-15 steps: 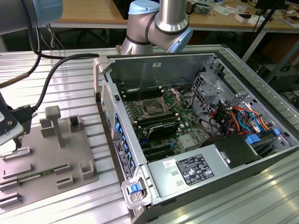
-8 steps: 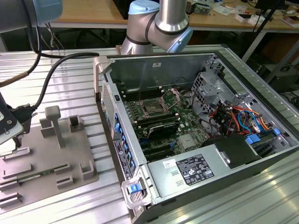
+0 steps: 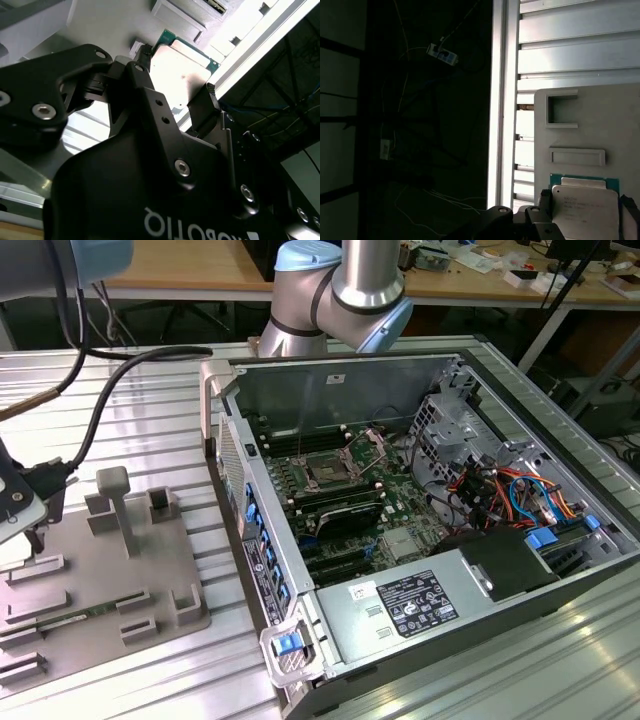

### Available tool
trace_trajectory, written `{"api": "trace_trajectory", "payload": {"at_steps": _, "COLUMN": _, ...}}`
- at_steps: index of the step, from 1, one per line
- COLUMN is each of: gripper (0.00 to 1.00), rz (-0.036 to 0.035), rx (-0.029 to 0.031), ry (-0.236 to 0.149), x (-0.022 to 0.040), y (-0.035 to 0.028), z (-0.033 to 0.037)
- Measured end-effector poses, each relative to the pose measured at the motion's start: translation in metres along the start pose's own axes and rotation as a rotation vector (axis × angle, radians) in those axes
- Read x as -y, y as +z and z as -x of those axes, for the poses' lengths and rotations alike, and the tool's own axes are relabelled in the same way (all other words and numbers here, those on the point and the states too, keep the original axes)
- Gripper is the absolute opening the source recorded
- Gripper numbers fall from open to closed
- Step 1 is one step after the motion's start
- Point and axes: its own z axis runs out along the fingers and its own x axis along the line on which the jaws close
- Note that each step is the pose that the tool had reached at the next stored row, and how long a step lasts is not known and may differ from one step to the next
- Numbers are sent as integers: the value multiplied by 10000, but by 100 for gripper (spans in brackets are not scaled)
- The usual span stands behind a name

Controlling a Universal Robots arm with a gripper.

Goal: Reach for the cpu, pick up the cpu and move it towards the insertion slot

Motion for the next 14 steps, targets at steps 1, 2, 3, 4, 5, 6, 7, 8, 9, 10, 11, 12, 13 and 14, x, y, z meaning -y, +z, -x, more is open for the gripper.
{"api": "trace_trajectory", "payload": {"at_steps": 1, "gripper": 55, "rz": 0, "rx": 0, "ry": 0, "x": 0, "y": -16, "z": 0}}
{"api": "trace_trajectory", "payload": {"at_steps": 2, "gripper": 55, "rz": 0, "rx": 1, "ry": 0, "x": 0, "y": -31, "z": -1}}
{"api": "trace_trajectory", "payload": {"at_steps": 3, "gripper": 55, "rz": 0, "rx": 1, "ry": 0, "x": 0, "y": -41, "z": -1}}
{"api": "trace_trajectory", "payload": {"at_steps": 4, "gripper": 55, "rz": 0, "rx": 0, "ry": 0, "x": 0, "y": -59, "z": -1}}
{"api": "trace_trajectory", "payload": {"at_steps": 5, "gripper": 55, "rz": 0, "rx": 0, "ry": 0, "x": 0, "y": -70, "z": -2}}
{"api": "trace_trajectory", "payload": {"at_steps": 6, "gripper": 55, "rz": 0, "rx": 0, "ry": 0, "x": 0, "y": -84, "z": -2}}
{"api": "trace_trajectory", "payload": {"at_steps": 7, "gripper": 55, "rz": 0, "rx": 1, "ry": 0, "x": 0, "y": -98, "z": -3}}
{"api": "trace_trajectory", "payload": {"at_steps": 8, "gripper": 55, "rz": 0, "rx": 0, "ry": 0, "x": 0, "y": -109, "z": -3}}
{"api": "trace_trajectory", "payload": {"at_steps": 9, "gripper": 55, "rz": 1, "rx": 1, "ry": 0, "x": 0, "y": -120, "z": -3}}
{"api": "trace_trajectory", "payload": {"at_steps": 10, "gripper": 55, "rz": 0, "rx": 0, "ry": 0, "x": 0, "y": -130, "z": -3}}
{"api": "trace_trajectory", "payload": {"at_steps": 11, "gripper": 55, "rz": 0, "rx": 1, "ry": 0, "x": 0, "y": -141, "z": -4}}
{"api": "trace_trajectory", "payload": {"at_steps": 12, "gripper": 55, "rz": 0, "rx": 0, "ry": 0, "x": 0, "y": -152, "z": -4}}
{"api": "trace_trajectory", "payload": {"at_steps": 13, "gripper": 55, "rz": 0, "rx": 0, "ry": 0, "x": 1, "y": -163, "z": -4}}
{"api": "trace_trajectory", "payload": {"at_steps": 14, "gripper": 55, "rz": 0, "rx": 0, "ry": 0, "x": 0, "y": -173, "z": -5}}
